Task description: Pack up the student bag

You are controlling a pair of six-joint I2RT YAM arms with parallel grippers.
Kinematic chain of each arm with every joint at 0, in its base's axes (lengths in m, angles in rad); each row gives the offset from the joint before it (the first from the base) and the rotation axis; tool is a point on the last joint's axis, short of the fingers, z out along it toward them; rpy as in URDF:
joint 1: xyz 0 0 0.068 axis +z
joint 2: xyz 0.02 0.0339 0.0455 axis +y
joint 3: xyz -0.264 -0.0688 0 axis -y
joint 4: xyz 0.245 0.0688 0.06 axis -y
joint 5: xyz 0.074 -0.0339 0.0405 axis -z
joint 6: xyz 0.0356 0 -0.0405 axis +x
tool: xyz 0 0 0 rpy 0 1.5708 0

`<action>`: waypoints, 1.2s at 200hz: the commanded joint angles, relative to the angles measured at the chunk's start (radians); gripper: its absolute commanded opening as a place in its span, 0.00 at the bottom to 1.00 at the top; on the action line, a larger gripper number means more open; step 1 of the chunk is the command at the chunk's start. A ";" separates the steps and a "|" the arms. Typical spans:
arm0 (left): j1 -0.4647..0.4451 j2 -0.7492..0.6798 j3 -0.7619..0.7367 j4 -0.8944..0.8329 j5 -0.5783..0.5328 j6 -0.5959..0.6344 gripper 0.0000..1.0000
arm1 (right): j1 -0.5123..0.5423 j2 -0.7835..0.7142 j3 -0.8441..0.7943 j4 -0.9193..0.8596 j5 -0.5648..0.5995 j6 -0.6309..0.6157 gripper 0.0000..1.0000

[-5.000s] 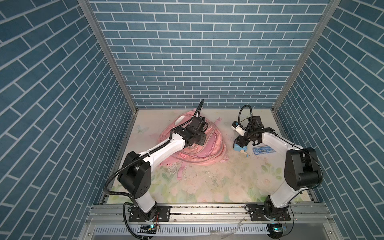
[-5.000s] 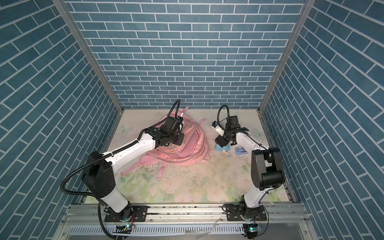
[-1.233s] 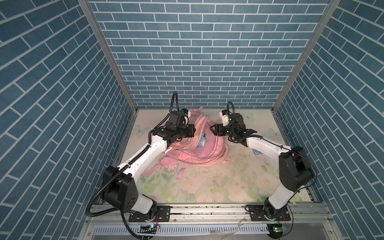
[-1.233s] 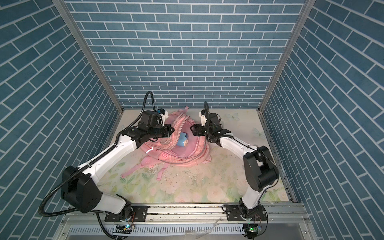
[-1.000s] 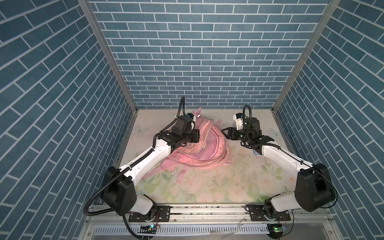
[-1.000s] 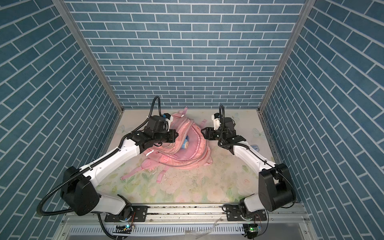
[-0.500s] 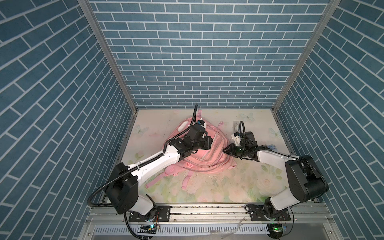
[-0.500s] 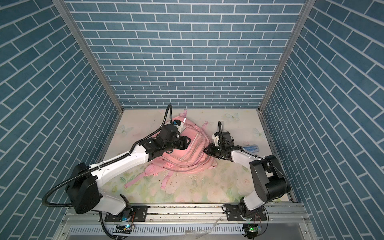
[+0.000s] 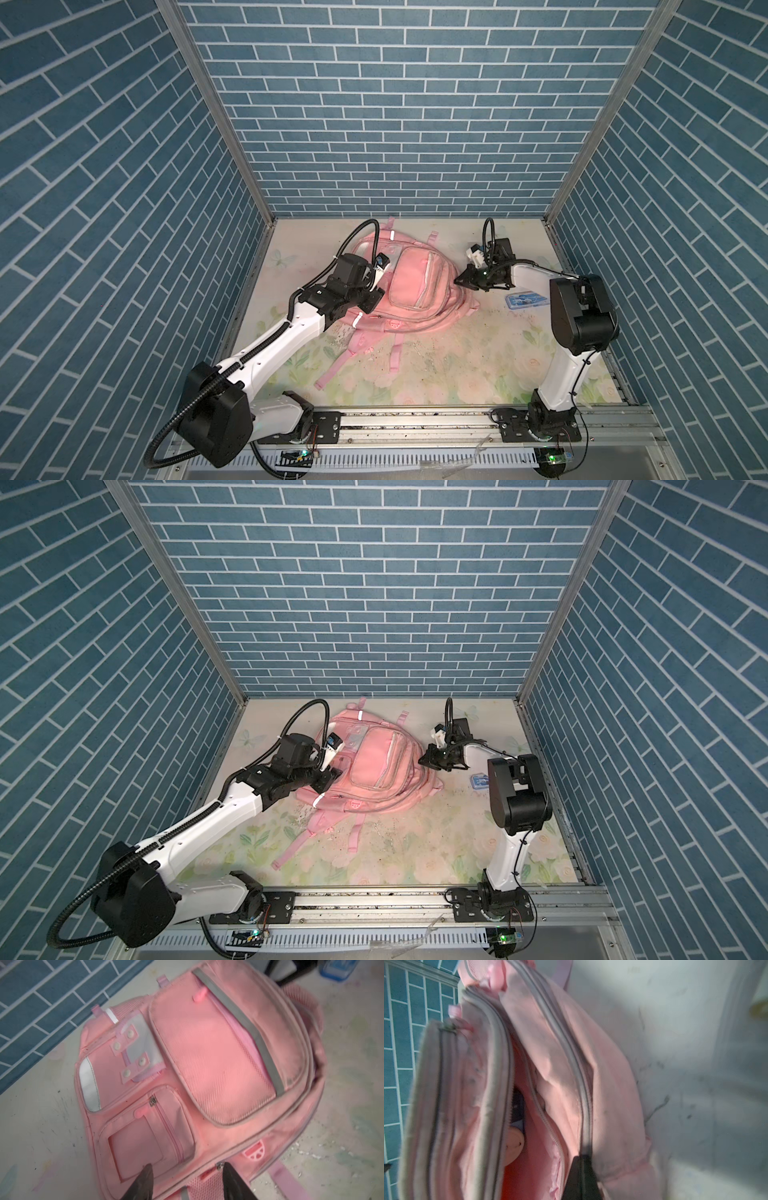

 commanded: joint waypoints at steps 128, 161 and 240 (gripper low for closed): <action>0.023 0.142 -0.214 0.280 -0.223 0.552 0.64 | -0.008 -0.271 -0.238 -0.084 0.102 0.010 0.53; 0.031 0.199 -0.265 0.397 -0.207 0.536 0.64 | 0.041 -0.297 -0.345 -0.012 0.078 0.047 0.56; 0.021 0.152 -0.287 0.355 -0.105 0.345 0.08 | 0.079 -0.071 -0.108 -0.053 0.056 -0.014 0.25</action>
